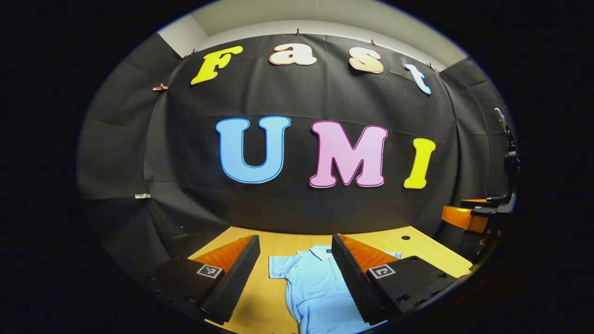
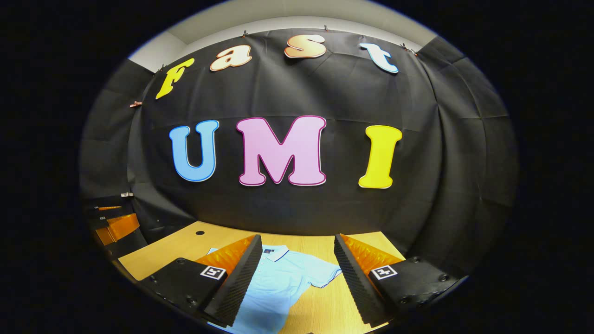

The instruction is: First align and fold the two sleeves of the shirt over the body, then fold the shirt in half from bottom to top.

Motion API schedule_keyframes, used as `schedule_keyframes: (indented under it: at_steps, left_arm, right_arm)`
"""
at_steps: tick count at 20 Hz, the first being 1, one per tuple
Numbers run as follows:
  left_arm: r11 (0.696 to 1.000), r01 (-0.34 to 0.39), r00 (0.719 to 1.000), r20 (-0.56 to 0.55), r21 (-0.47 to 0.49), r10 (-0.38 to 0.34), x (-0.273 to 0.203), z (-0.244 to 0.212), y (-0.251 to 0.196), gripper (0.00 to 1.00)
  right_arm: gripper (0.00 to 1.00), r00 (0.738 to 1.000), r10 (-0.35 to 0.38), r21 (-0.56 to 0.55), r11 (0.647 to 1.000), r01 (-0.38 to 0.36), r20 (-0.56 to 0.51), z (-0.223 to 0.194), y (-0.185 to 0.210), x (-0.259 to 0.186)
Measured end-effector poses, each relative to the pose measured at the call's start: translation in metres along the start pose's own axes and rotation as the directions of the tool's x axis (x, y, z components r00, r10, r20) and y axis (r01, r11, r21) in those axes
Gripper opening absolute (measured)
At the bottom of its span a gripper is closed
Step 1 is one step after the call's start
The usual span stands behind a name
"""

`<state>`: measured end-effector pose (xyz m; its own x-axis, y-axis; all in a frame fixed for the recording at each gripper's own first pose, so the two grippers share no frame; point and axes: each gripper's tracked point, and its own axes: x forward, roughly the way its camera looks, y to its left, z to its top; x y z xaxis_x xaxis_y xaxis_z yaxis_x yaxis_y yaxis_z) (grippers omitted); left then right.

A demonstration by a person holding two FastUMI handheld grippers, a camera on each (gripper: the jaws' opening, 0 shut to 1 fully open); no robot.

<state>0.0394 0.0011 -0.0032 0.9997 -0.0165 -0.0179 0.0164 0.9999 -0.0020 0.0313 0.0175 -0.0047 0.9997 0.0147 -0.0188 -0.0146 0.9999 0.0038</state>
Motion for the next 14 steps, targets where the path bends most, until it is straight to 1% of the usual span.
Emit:
schedule_keyframes:
  at_steps: [4,8,14]
  left_arm:
    - [1.0,0.02,1.0,-0.009,0.017,-0.02,0.008,-0.004,-0.003,0.98]
    - [0.999,0.031,0.999,-0.025,0.019,-0.03,0.014,-0.01,-0.005,0.98]
    - [1.0,0.015,0.998,-0.053,0.015,-0.015,0.022,-0.02,-0.004,0.98]
  right_arm:
    - [0.97,1.0,-0.007,-0.007,1.0,0.007,0.006,0.002,-0.002,0.008]
    - [0.97,1.0,-0.008,0.012,1.0,0.008,-0.022,-0.006,-0.005,0.018]
    - [0.97,0.997,-0.016,-0.017,1.0,0.015,-0.069,-0.026,-0.023,0.06]
